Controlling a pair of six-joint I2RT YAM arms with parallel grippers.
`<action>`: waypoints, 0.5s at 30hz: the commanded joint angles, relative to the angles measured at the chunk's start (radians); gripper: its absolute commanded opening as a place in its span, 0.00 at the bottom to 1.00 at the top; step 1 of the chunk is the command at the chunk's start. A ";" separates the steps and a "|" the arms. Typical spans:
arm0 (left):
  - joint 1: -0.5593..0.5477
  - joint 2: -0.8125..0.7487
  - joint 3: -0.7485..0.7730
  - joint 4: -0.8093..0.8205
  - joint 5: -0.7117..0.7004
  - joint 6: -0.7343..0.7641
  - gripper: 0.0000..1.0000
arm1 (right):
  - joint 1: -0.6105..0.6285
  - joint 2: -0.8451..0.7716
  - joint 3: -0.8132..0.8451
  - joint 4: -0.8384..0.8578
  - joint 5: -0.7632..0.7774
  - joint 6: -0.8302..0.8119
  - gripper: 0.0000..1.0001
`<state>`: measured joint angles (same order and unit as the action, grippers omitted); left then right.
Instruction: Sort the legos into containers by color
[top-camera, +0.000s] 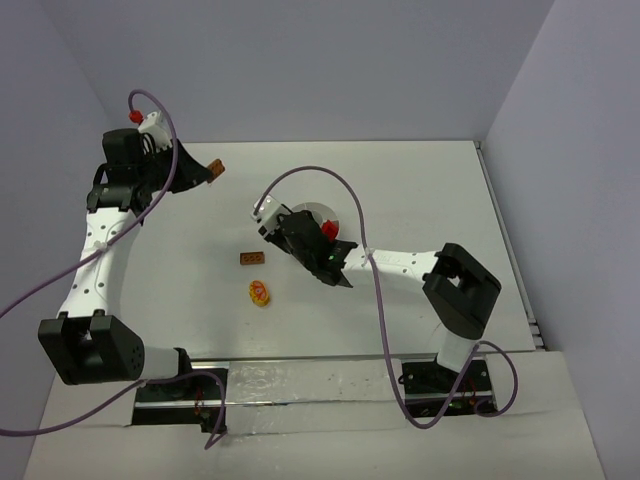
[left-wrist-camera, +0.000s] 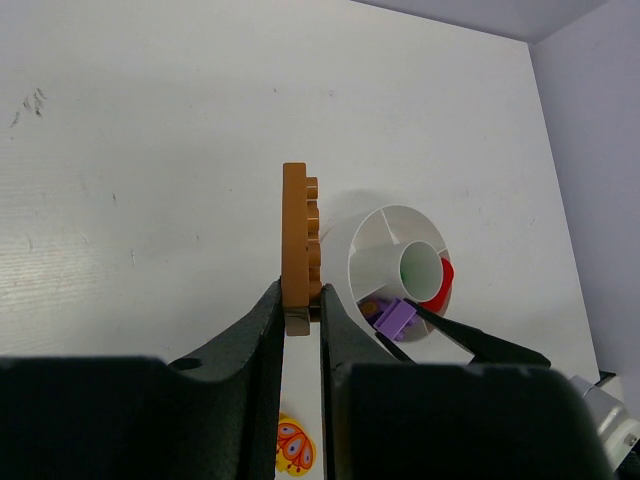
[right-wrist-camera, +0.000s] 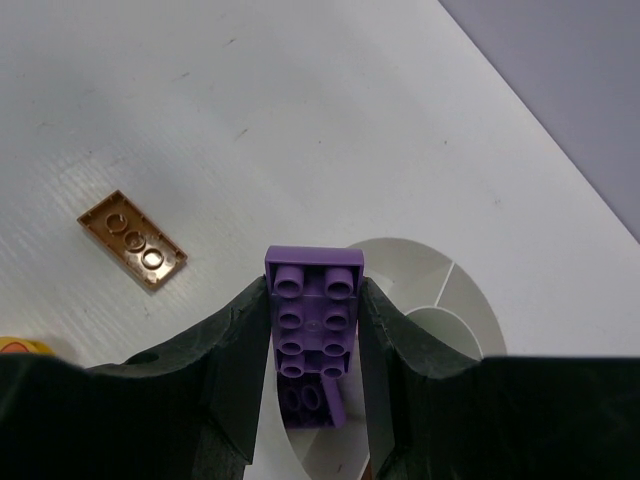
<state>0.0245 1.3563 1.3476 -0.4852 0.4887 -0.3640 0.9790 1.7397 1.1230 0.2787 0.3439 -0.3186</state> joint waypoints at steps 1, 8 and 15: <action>0.009 -0.002 0.051 0.031 0.031 -0.009 0.00 | -0.009 0.013 -0.015 0.136 -0.001 -0.040 0.03; 0.012 0.004 0.061 0.030 0.031 -0.005 0.00 | -0.008 0.014 -0.032 0.199 0.105 0.004 0.04; 0.014 0.010 0.067 0.032 0.039 -0.013 0.00 | -0.008 0.018 -0.012 0.158 0.143 0.074 0.05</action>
<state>0.0292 1.3587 1.3605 -0.4855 0.4973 -0.3637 0.9752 1.7569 1.0927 0.3795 0.4322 -0.2817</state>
